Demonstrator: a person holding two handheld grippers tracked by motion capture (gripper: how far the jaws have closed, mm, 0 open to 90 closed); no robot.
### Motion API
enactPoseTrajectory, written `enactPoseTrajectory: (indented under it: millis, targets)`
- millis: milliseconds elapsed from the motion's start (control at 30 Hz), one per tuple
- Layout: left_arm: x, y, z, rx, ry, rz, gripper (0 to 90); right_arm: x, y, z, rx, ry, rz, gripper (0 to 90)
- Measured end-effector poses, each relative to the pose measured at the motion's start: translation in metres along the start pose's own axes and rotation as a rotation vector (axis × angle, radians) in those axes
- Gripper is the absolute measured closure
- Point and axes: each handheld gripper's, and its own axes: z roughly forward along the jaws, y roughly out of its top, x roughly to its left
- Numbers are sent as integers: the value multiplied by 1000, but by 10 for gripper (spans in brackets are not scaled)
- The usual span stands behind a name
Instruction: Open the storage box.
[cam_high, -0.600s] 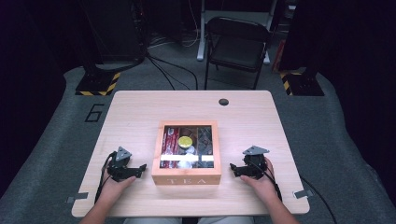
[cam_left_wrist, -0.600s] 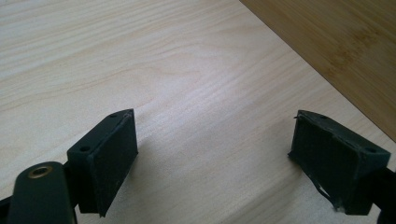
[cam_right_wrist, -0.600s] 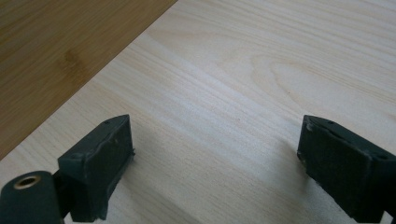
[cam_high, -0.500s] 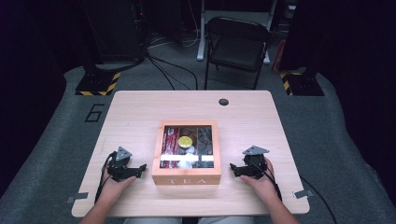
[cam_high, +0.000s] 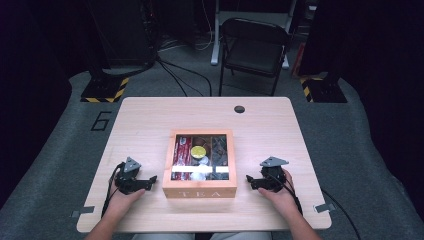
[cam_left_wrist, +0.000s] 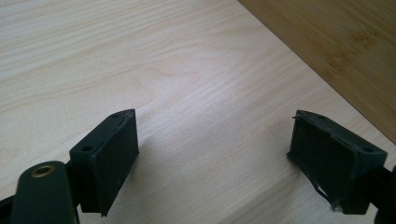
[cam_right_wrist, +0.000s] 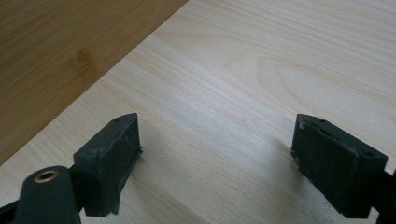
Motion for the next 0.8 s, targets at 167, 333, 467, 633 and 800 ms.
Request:
enactPoseTrajectory:
  millis: [167, 333, 467, 633, 800]
  targets:
    - [0, 0, 0, -1, 1, 0, 155, -1, 0, -1, -4, -2, -7, 178]
    - [0, 0, 0, -1, 2, 0, 162, -2, -1, -2, -7, -6, 2, 220]
    - [1, 0, 0, -3, 1, -3, 166, -4, -1, -3, -12, -5, 5, 254]
    - [3, 1, -2, -1, 0, -19, 225, -4, -1, -3, -19, -8, 9, 267]
    - [5, 1, -5, -6, -19, -59, 291, -4, 1, -6, 2, -23, 15, 343]
